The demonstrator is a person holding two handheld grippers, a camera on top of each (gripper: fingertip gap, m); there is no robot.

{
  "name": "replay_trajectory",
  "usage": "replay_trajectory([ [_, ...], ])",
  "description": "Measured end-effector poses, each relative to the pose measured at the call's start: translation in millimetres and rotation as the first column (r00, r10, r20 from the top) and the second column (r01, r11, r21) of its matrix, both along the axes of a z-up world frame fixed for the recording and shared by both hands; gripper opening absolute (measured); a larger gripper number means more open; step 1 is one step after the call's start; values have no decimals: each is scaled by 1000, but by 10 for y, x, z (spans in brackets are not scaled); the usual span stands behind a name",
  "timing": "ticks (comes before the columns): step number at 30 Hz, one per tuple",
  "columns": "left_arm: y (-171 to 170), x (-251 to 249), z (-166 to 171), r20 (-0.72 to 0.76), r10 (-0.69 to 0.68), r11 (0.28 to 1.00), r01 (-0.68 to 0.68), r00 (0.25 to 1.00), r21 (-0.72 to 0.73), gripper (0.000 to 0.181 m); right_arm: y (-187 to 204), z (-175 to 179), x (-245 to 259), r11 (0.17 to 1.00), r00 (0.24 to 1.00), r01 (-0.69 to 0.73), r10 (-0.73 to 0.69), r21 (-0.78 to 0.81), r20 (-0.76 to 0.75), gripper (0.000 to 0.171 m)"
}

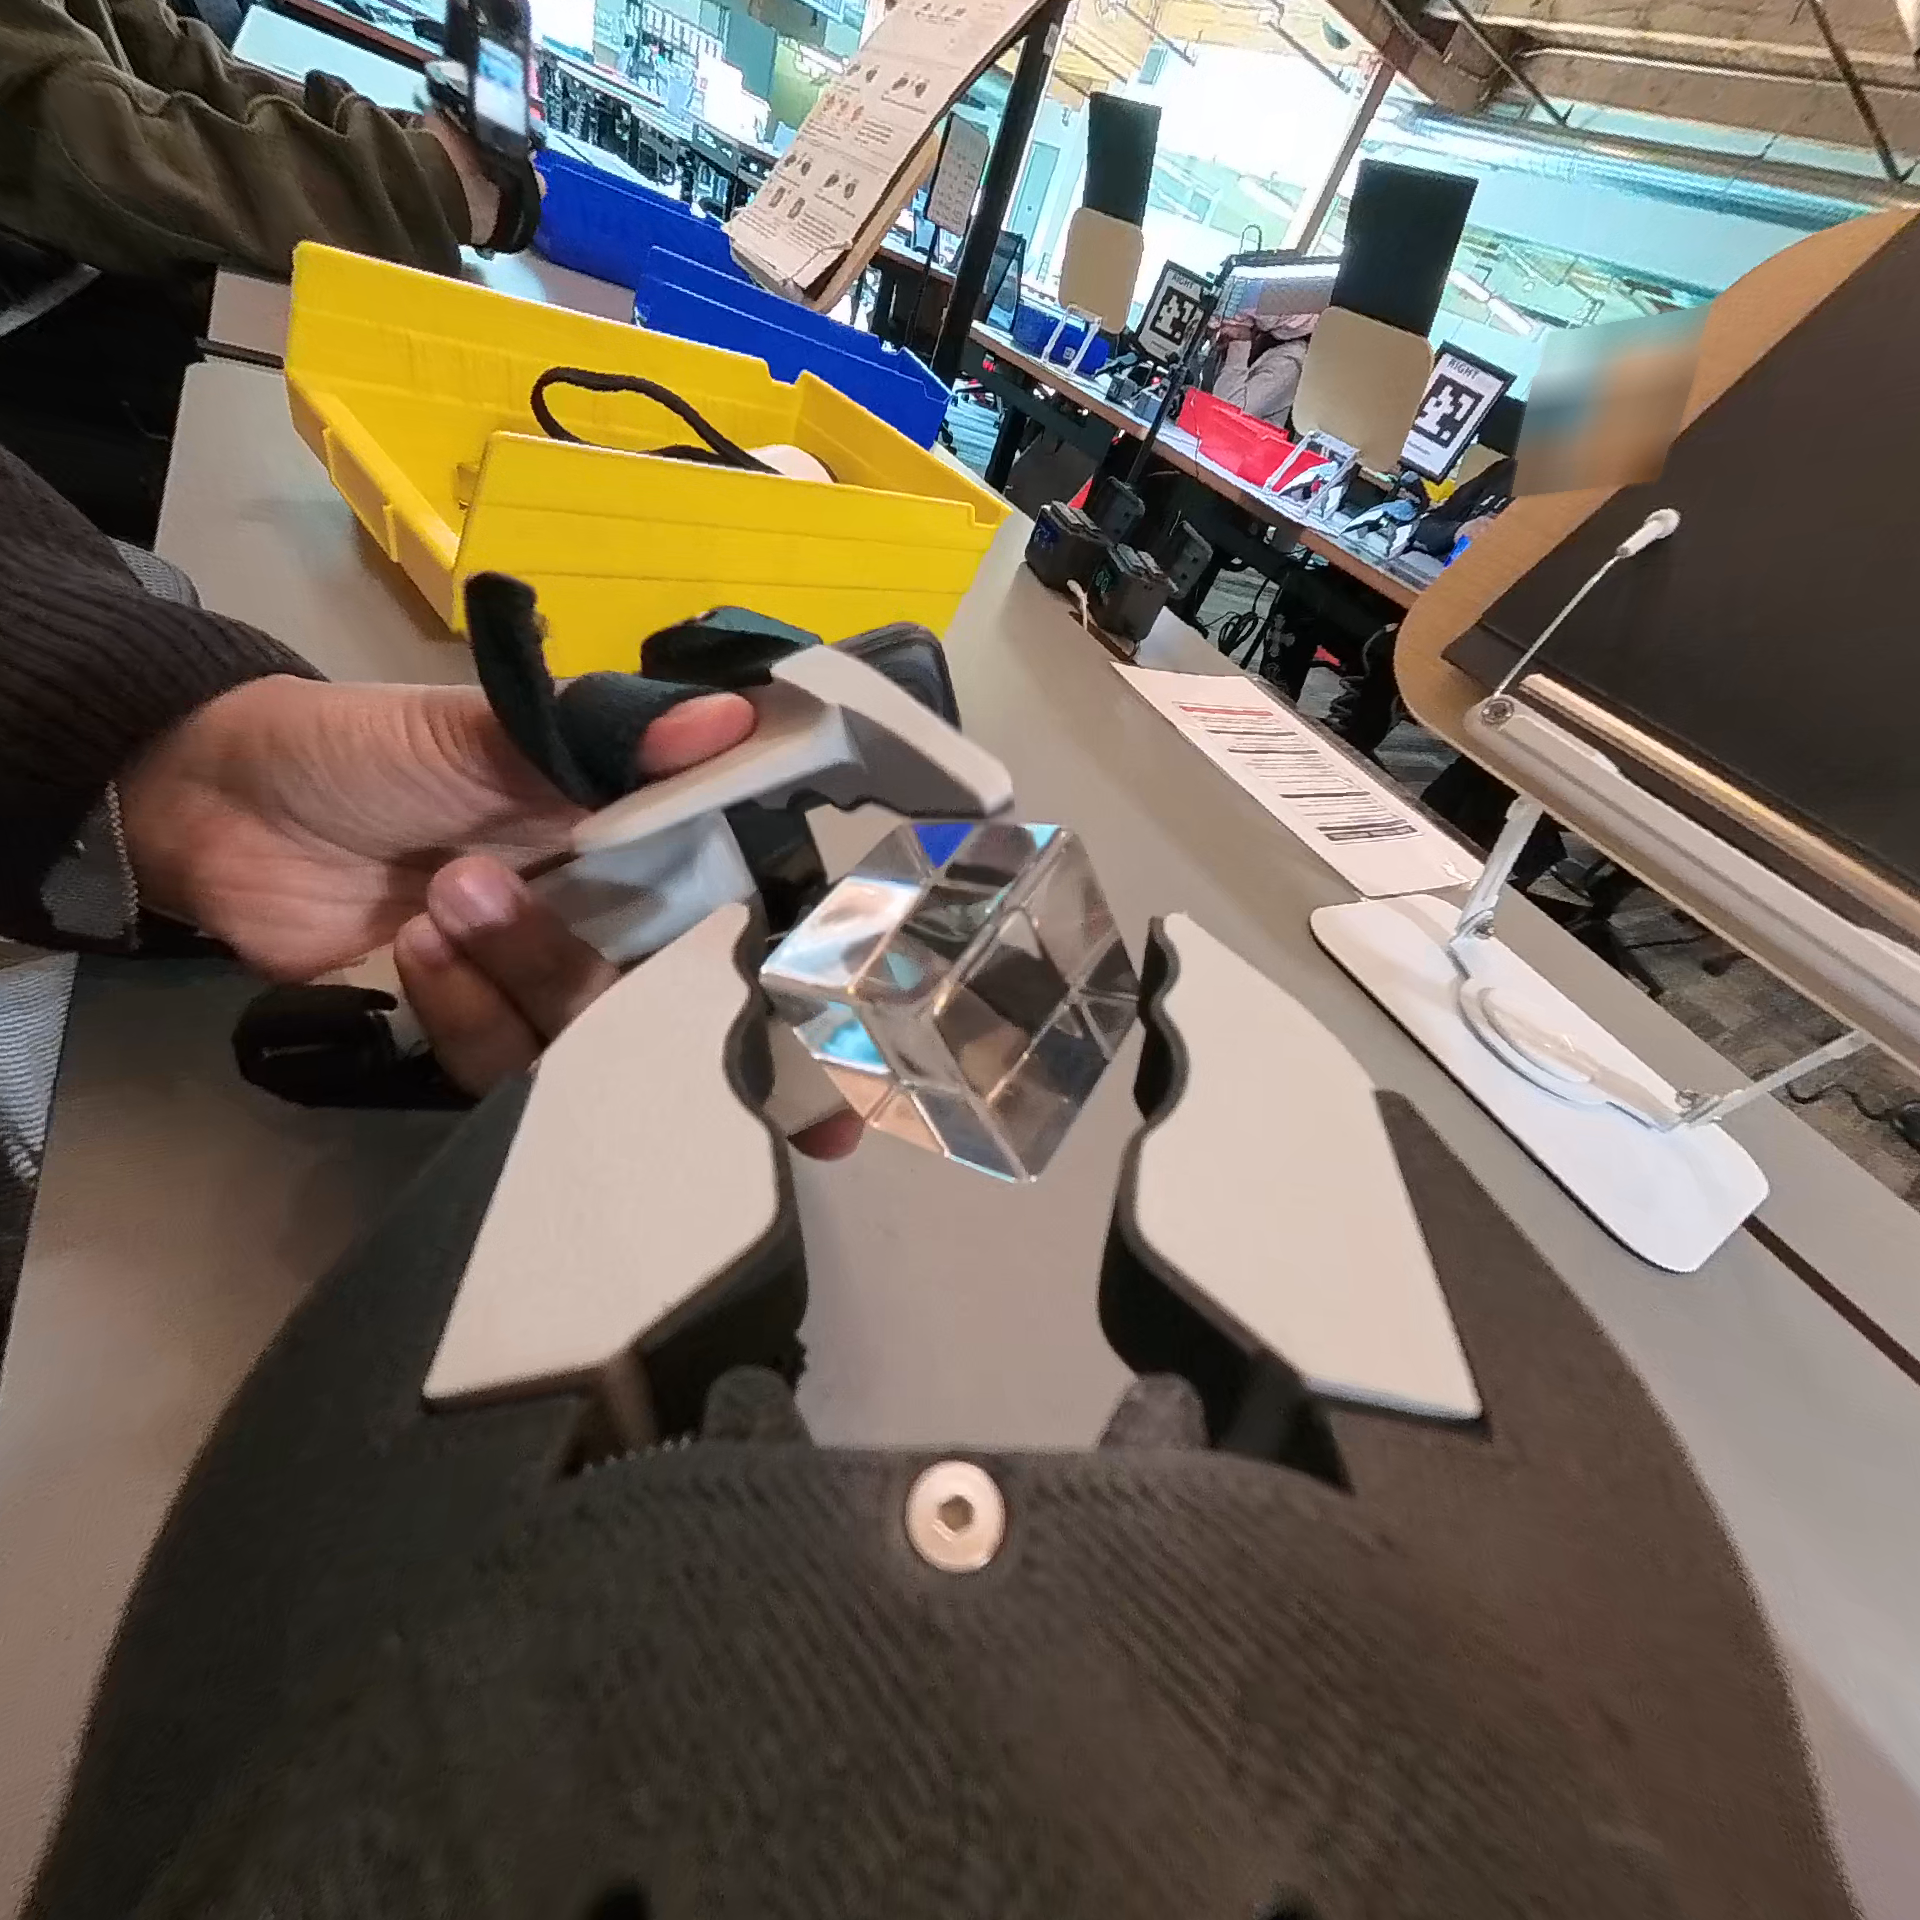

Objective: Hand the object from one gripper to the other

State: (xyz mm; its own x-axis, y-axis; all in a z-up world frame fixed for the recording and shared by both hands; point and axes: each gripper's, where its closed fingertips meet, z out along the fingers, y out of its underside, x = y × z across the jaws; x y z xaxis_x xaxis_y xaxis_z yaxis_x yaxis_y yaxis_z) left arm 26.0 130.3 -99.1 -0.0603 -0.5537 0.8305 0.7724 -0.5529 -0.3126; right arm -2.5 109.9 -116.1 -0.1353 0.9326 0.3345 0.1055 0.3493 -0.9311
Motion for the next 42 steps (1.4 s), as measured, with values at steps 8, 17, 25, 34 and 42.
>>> replay_trajectory([
  [8, 41, -178, -11, -27, 63, 998, -63, 998, -2, 65, 139, 138, 60, 962, 998, -44, 28, -271, -65, 69],
  [17, 110, -393, -68, 28, 140, 989, -139, 990, -48, 79, 417, 433, 234, 624, 957, -265, 81, -735, -278, 69],
  [25, 108, -253, -106, -130, 141, 989, -145, 981, -26, 79, 551, 480, 298, 389, 929, -361, 76, -847, -361, 69],
  [34, 113, -229, -126, -140, 137, 989, -143, 981, -32, 81, 592, 481, 316, 271, 915, -401, 79, -875, -395, 69],
  [42, 110, -185, -139, -124, 105, 993, -112, 987, -45, 84, 453, 341, 221, 649, 975, -207, 78, -732, -207, 69],
])
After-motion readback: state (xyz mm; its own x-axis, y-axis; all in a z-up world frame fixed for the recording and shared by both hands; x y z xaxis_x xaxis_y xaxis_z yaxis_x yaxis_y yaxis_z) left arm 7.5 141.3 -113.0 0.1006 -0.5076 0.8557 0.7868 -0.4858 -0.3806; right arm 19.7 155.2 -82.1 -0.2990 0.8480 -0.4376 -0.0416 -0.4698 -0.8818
